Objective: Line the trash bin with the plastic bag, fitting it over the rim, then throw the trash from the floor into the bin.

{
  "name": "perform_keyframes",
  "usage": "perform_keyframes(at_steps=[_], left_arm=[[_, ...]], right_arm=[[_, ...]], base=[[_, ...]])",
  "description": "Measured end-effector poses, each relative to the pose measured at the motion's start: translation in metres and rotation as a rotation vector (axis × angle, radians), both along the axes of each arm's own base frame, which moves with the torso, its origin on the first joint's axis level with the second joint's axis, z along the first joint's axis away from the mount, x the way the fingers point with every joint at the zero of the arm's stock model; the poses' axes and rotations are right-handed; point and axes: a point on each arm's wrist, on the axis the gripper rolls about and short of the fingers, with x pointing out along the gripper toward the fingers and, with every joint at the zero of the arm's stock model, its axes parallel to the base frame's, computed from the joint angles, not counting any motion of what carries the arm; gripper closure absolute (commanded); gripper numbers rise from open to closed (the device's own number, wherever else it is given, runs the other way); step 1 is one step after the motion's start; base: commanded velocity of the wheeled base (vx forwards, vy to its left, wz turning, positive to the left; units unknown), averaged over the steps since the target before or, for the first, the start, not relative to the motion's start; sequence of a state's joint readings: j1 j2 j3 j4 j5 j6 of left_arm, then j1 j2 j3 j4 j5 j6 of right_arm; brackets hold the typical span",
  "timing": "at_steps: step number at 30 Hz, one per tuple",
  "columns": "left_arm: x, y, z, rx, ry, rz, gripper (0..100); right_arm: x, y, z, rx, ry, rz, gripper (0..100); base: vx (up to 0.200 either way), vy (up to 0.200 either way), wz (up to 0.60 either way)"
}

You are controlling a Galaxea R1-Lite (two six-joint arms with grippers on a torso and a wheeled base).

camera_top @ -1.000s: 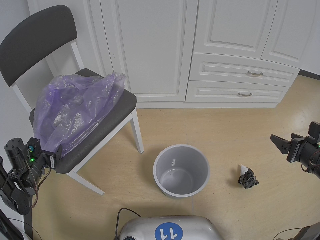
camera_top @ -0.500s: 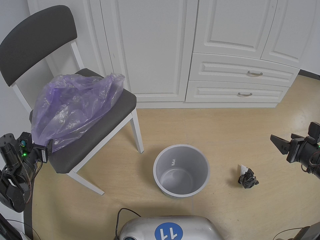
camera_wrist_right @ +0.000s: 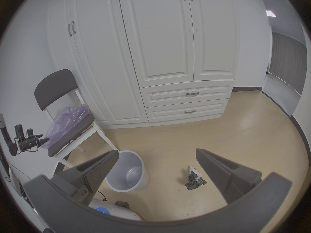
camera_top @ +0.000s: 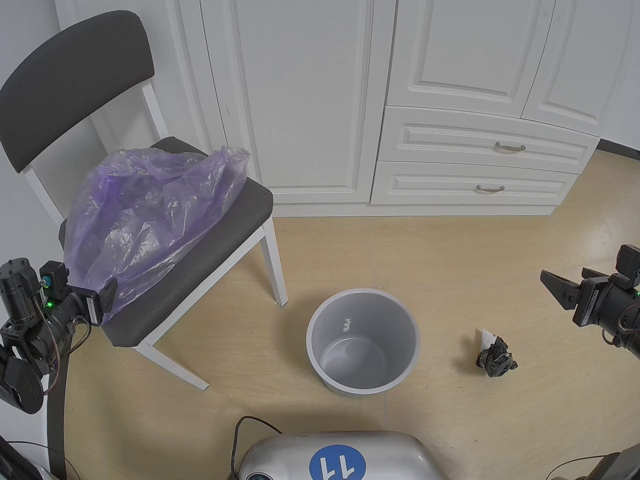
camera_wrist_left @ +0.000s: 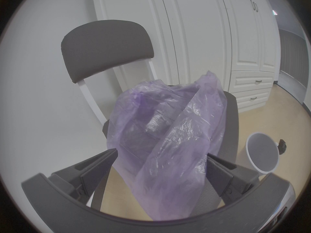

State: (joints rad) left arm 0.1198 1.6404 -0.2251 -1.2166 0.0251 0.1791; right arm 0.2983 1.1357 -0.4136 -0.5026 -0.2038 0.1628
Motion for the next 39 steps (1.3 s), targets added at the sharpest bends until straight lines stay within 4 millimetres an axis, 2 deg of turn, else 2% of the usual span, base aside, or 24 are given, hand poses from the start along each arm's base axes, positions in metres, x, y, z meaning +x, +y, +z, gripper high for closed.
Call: perform_keyframes(at_steps=[8, 16, 20, 23, 31, 39], left_arm=[[0.006, 0.010, 0.006, 0.002, -0.029, 0.038, 0], [0.013, 0.033, 0.015, 0.009, -0.071, 0.123, 0], [0.014, 0.038, 0.016, 0.010, -0.075, 0.137, 0], [0.013, 0.033, 0.014, 0.002, -0.065, 0.117, 0], [0.002, 0.001, 0.008, -0.009, -0.025, 0.004, 0], [-0.003, -0.003, 0.005, 0.007, -0.010, -0.003, 0]], right_arm=[[0.000, 0.000, 0.000, -0.001, 0.003, 0.000, 0], [0.001, 0.000, -0.001, 0.000, 0.006, -0.001, 0], [0.001, 0.000, -0.001, 0.000, 0.007, -0.001, 0], [0.002, 0.000, -0.001, 0.000, 0.007, -0.001, 0], [0.002, 0.001, -0.001, 0.000, 0.009, 0.000, 0], [0.002, 0.000, -0.001, 0.000, 0.010, -0.001, 0]], base=[[0.000, 0.000, 0.00], [0.000, 0.000, 0.00], [0.000, 0.000, 0.00], [0.000, 0.000, 0.00], [0.000, 0.000, 0.00], [0.000, 0.000, 0.00]])
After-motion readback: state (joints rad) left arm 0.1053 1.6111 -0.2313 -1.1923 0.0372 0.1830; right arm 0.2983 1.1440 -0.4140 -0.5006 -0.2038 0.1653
